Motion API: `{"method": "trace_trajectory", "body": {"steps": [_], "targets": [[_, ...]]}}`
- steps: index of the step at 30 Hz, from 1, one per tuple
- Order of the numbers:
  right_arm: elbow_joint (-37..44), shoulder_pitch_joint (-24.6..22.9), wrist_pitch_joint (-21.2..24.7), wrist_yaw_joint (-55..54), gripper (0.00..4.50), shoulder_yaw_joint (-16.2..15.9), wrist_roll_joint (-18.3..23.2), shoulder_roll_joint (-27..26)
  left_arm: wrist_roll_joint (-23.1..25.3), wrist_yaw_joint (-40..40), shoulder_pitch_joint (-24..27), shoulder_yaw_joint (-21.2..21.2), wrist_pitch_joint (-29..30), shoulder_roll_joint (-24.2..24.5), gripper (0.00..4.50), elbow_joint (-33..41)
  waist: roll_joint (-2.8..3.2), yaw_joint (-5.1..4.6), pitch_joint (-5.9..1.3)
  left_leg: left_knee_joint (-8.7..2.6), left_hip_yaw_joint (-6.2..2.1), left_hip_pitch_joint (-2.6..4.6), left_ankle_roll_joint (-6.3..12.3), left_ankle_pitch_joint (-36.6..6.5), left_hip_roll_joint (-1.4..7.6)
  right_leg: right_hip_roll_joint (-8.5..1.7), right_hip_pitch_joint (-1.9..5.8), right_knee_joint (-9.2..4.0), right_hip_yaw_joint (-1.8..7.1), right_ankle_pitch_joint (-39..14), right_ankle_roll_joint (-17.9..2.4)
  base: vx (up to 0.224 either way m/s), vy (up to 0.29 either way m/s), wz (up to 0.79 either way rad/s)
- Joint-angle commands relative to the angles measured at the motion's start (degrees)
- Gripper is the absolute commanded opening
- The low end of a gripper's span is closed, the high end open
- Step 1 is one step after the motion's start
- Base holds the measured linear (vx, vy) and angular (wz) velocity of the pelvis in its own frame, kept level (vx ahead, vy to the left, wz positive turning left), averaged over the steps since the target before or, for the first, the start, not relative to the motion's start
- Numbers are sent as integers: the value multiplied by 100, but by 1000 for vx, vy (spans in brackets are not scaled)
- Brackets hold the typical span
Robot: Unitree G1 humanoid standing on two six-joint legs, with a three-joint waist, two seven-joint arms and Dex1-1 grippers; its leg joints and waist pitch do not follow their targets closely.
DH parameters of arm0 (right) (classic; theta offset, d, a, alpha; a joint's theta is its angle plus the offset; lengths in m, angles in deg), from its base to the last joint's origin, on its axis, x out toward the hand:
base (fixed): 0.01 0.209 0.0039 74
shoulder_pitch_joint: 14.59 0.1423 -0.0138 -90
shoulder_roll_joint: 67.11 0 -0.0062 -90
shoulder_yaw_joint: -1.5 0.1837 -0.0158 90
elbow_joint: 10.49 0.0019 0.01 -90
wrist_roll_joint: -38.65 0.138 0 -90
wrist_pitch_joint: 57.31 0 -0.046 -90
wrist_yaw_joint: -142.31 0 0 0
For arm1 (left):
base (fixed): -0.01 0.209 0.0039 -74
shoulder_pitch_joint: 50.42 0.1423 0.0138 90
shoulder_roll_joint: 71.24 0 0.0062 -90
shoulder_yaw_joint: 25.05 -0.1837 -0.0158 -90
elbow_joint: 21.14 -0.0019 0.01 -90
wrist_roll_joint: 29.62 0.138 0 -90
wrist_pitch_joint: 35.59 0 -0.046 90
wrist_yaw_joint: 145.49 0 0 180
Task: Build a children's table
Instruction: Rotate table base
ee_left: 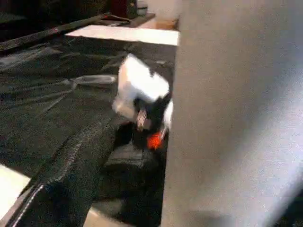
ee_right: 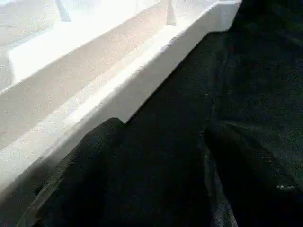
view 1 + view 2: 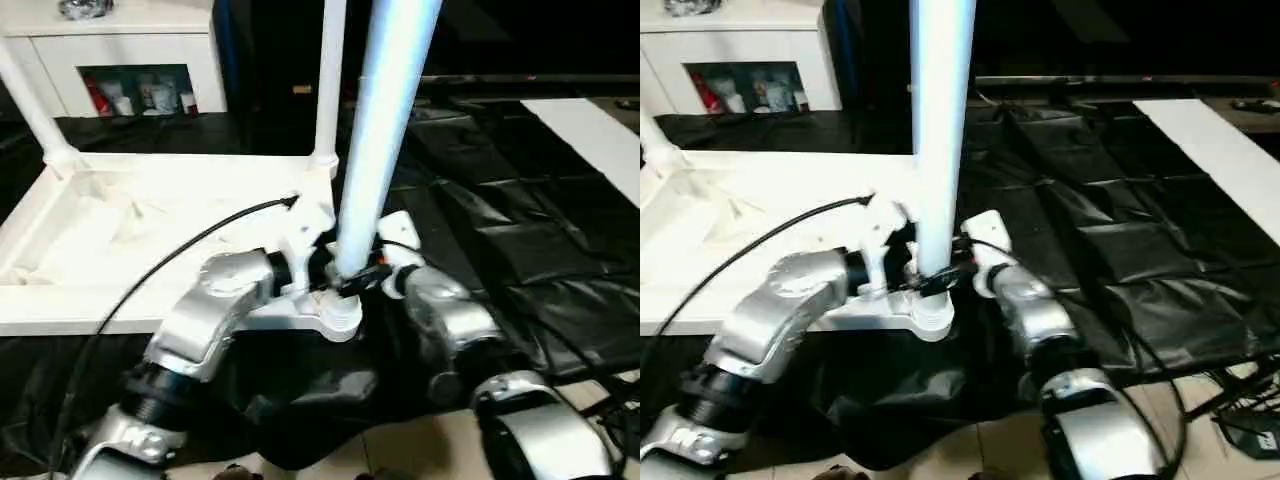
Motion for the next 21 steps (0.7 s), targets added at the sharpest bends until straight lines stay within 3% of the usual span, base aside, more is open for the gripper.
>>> {"method": "trace_trajectory", "body": {"steps": [1,2,6,10,13,14,16,21], "targets": [[274,-98,13,343,333,-66,28,167,25,294,70,3,-100,156,439,-122,68,42,-406,-369,-63,76,-17,-1678,175,-402,291,-493,276,-1459,-1070,0,0,0],[441,-185,33,587,333,-161,7,291,-15,519,107,-3,-121,299,413,-150,67,46,-406,-364,-59,78,-5,-1689,165,-401,292,-500,277,-1531,-1064,0,0,0],[1363,-637,247,1811,333,-509,138,850,220,1162,58,-160,-497,913,385,-555,79,84,-393,-384,-70,88,25,-1823,174,-397,280,-534,282,-1779,-918,0,0,0],[2039,-929,509,2504,333,-681,296,1224,390,1690,8,-363,-818,1271,360,-820,86,115,-386,-395,-76,107,17,-1849,187,-397,267,-545,284,-1857,-941,0,0,0],[2359,-1057,621,2788,333,-739,387,1391,519,1800,-49,-432,-990,1354,337,-1005,85,136,-389,-402,-77,112,4,-1872,196,-406,261,-532,289,-1847,-961,0,0,0],[2535,-1128,710,2954,333,-780,439,1500,601,1843,-101,-470,-1075,1380,327,-1137,116,139,-394,-394,-79,107,-20,-1853,200,-425,261,-516,295,-1832,-987,0,0,0],[2716,-1203,804,3120,333,-828,479,1624,675,1893,-163,-518,-1120,1406,319,-1261,84,148,-390,-393,-71,114,11,-1830,190,-408,269,-547,295,-1868,-943,0,0,0],[3288,-1425,1205,3479,333,-892,557,1904,777,2062,-383,-574,-1421,1394,277,-1712,98,168,-397,-383,-75,83,34,-1741,184,-416,289,-543,283,-1784,-982,0,0,0]]}}
